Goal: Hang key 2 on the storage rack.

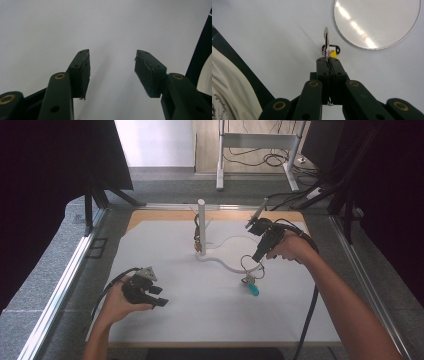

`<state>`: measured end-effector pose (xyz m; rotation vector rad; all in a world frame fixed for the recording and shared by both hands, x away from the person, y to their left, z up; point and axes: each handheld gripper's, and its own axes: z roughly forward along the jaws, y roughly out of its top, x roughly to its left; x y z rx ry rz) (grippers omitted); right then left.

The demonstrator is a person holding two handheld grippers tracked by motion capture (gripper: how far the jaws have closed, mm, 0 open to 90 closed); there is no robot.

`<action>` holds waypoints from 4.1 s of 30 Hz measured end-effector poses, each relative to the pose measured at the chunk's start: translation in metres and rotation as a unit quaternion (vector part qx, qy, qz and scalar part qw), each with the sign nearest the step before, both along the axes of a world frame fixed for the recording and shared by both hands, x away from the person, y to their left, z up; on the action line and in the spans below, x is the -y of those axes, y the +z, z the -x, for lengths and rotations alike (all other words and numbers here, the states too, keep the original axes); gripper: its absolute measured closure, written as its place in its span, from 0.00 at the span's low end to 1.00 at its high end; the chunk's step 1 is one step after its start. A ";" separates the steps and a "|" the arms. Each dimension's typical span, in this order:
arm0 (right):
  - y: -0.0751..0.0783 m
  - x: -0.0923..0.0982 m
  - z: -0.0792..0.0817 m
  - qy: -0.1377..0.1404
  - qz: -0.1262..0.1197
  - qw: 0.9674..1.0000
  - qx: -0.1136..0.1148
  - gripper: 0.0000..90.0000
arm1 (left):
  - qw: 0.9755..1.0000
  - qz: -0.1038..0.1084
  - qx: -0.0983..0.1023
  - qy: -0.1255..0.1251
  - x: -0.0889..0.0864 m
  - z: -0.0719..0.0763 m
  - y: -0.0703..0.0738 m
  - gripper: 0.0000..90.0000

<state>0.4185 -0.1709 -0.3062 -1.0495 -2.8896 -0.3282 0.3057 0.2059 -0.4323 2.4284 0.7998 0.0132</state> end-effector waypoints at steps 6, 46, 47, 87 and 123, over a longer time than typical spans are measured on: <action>0.008 0.000 -0.004 -0.003 -0.002 1.000 0.006 0.98 | 1.000 0.002 0.001 0.000 -0.001 0.000 0.000 0.52; 0.044 -0.013 -0.038 -0.018 -0.018 0.999 0.019 0.98 | 1.000 0.008 0.003 0.000 -0.003 0.001 0.003 0.52; 0.044 -0.013 -0.038 -0.018 -0.018 0.999 0.019 0.98 | 1.000 0.009 0.003 0.000 -0.004 0.001 0.003 0.52; 0.051 -0.035 -0.069 -0.036 -0.036 0.998 0.040 0.98 | 1.000 0.014 0.004 0.002 -0.007 0.003 0.006 0.52; 0.040 -0.053 -0.101 -0.045 -0.040 0.997 0.038 0.98 | 1.000 0.017 0.005 -0.004 -0.008 0.004 0.006 0.52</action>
